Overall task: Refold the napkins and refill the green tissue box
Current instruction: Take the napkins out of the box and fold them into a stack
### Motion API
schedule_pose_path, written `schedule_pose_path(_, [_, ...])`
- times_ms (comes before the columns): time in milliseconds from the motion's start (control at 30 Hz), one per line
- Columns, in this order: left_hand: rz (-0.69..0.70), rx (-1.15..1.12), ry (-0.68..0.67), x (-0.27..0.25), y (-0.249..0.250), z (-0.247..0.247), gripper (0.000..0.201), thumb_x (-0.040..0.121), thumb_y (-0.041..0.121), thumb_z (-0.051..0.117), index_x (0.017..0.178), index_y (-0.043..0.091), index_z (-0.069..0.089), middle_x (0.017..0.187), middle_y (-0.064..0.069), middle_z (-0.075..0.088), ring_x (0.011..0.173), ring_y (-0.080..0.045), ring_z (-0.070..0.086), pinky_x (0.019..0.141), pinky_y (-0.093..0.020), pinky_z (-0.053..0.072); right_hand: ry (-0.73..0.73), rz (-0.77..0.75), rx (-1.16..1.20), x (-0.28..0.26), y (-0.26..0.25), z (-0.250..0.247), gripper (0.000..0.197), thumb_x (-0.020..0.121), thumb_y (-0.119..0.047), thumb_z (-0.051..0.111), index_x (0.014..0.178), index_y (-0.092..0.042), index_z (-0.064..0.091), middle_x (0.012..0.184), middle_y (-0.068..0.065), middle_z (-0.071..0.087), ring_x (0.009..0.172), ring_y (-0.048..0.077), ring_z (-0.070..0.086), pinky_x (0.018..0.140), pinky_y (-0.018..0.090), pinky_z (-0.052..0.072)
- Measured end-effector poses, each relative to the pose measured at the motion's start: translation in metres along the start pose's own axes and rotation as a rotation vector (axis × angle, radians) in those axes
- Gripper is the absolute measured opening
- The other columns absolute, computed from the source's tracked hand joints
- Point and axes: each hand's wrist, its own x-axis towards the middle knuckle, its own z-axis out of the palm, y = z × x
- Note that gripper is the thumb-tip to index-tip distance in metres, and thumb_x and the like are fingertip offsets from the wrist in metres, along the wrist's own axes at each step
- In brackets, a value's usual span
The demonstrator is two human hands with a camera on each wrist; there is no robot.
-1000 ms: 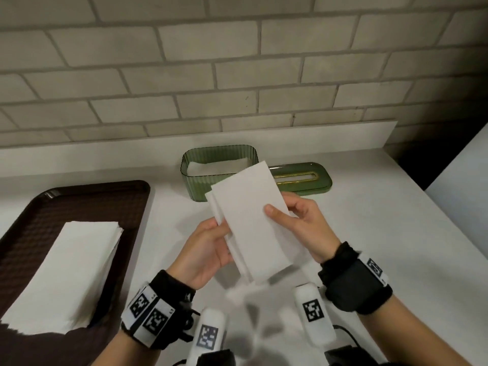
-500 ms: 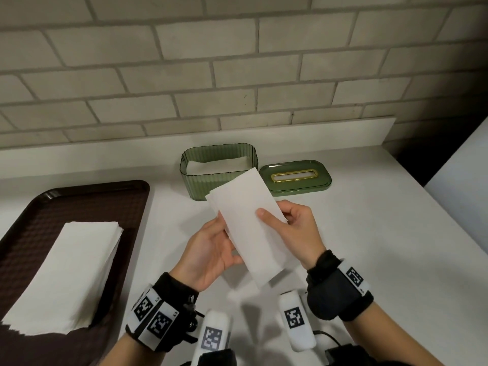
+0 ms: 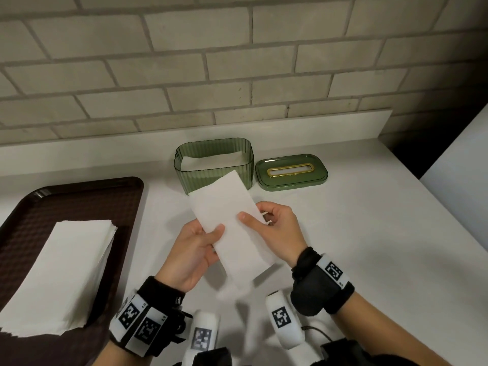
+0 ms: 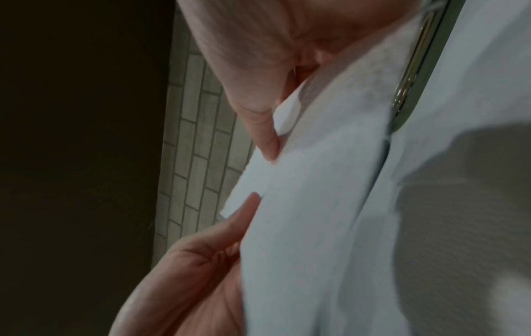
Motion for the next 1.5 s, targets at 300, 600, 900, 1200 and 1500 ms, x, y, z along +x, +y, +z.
schedule_pose_path(300, [-0.036,-0.044,0.168,-0.013,0.008,-0.065,0.032,0.095,-0.004,0.045,0.124,0.0,0.058,0.119,-0.016,0.068,0.106,-0.026,0.068,0.085,-0.035,0.057,-0.589,-0.01,-1.06,0.096,0.021,-0.081,0.048,0.085,-0.011,0.067,0.131,-0.018,0.054,0.137,0.002,0.049,0.123,0.019,0.048,0.103,0.03,0.038])
schedule_pose_path(600, [-0.268,0.116,0.142,-0.018,-0.006,-0.072,0.028,0.095,-0.007,0.047,0.119,-0.005,0.06,0.113,-0.02,0.07,0.1,-0.029,0.07,0.08,-0.032,0.059,-0.614,-0.075,-1.346,0.117,0.019,-0.073,0.048,0.072,-0.031,0.08,0.112,-0.032,0.054,0.085,-0.015,0.048,0.098,0.014,0.045,0.096,0.038,0.027])
schedule_pose_path(900, [-0.24,-0.009,0.187,-0.023,-0.009,-0.075,0.025,0.095,-0.004,0.048,0.118,-0.007,0.058,0.109,-0.022,0.071,0.088,-0.027,0.074,0.066,-0.033,0.061,-0.636,-0.067,-0.916,0.105,-0.022,-0.084,0.035,0.068,-0.007,0.082,0.074,-0.024,0.052,0.067,-0.01,0.051,0.064,0.007,0.049,0.066,0.024,0.042])
schedule_pose_path(1200, [-0.075,-0.204,0.092,-0.009,-0.01,-0.032,0.035,0.102,0.014,0.039,0.131,0.004,0.055,0.126,-0.015,0.065,0.113,-0.03,0.064,0.087,-0.043,0.057,-0.676,-0.148,0.116,0.044,-0.078,-0.043,0.058,0.081,0.007,0.067,0.132,-0.014,0.048,0.103,0.026,0.064,0.085,0.024,0.065,0.077,0.038,0.059])
schedule_pose_path(1500, [-0.137,-0.345,-0.035,0.007,-0.003,-0.02,0.048,0.098,0.029,0.037,0.141,0.008,0.046,0.137,-0.016,0.057,0.124,-0.031,0.057,0.097,-0.045,0.051,-0.531,-0.196,0.127,0.034,-0.04,-0.01,0.056,0.081,0.014,0.067,0.132,-0.005,0.056,0.127,0.01,0.056,0.105,0.015,0.062,0.083,0.029,0.055])
